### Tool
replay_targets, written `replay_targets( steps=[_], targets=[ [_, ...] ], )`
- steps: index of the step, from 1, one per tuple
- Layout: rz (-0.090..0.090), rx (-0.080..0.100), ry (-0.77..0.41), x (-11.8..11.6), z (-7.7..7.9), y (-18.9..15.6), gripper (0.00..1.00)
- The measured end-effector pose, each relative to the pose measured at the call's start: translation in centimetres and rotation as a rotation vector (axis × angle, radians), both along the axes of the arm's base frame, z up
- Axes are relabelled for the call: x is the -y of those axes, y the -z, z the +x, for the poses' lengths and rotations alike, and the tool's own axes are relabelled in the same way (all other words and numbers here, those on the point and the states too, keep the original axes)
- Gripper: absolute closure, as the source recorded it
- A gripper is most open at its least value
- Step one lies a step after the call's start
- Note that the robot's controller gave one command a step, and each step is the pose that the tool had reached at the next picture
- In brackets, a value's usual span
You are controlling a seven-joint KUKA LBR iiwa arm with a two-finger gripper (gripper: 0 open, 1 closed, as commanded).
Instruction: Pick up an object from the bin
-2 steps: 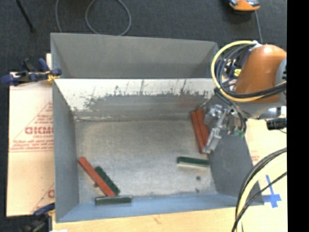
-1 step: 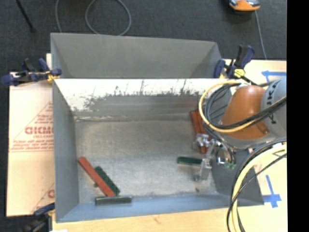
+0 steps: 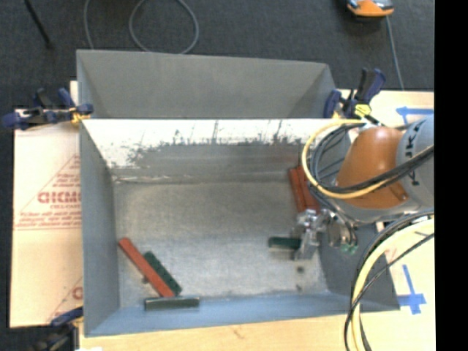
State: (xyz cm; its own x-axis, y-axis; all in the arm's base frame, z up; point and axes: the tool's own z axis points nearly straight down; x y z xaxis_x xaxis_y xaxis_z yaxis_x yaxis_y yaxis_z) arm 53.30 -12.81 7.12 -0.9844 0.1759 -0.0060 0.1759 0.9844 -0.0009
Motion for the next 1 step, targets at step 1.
replay_targets(
  steps=[1],
  targets=[
    [0.0,0.007,0.005,0.47,2.46,-13.68,1.0]
  ],
)
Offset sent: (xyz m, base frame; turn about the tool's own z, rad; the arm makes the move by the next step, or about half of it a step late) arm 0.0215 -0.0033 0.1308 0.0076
